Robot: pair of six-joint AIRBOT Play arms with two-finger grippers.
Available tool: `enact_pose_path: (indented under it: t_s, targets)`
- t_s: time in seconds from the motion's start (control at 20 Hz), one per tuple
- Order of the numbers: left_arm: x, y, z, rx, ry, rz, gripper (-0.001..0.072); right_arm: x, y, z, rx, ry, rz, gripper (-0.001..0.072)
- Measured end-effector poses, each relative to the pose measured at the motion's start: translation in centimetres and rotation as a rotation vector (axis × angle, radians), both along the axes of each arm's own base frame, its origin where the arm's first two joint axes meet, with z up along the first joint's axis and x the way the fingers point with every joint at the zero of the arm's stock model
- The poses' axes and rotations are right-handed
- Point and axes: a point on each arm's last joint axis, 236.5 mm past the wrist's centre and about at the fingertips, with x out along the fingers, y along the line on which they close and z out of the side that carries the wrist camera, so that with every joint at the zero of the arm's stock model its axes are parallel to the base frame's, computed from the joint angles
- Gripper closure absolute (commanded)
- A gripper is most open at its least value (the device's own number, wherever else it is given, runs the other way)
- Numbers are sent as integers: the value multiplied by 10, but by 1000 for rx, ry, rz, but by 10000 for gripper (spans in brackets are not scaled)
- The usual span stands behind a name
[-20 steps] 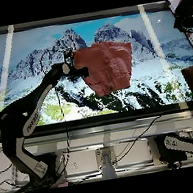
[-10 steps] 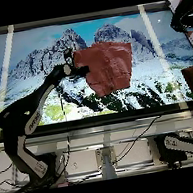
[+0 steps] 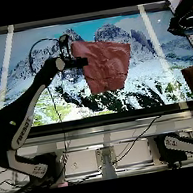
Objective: Fold the clothes and pants, and hang the long-sleeved shirts on hangers.
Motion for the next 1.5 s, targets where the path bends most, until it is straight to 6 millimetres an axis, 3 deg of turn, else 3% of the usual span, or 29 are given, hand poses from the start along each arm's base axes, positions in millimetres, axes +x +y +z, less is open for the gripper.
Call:
enact_pose_path:
  t_s: [0.2,0.35,0.5,0.7,0.8,1.0,1.15,1.35,1.4,1.45,1.5]
  targets:
    - [-6,13,73,2,-127,26,694,-9,4,-7,8,50,18,694]
    - [-16,43,91,103,-135,93,693,-18,8,-14,14,93,34,694]
    - [-35,82,75,248,-44,169,692,-24,10,-18,19,125,46,694]
    - [-88,111,25,394,146,189,691,-30,12,-19,22,146,55,694]
    - [-126,106,-5,415,255,156,691,-32,13,-19,22,150,57,694]
    - [-205,62,-52,381,460,28,691,-35,14,-21,23,166,64,694]
    - [-249,32,-70,393,531,-85,691,-38,15,-22,23,179,72,695]
    - [-288,4,-81,420,563,-196,675,-50,18,-31,15,234,107,695]
    - [-295,0,-83,428,564,-222,601,-54,17,-35,4,252,120,694]
    - [-299,-2,-84,436,560,-246,475,-56,16,-39,-7,267,128,664]
    - [-302,-4,-85,442,558,-266,306,-58,15,-44,-14,280,133,531]
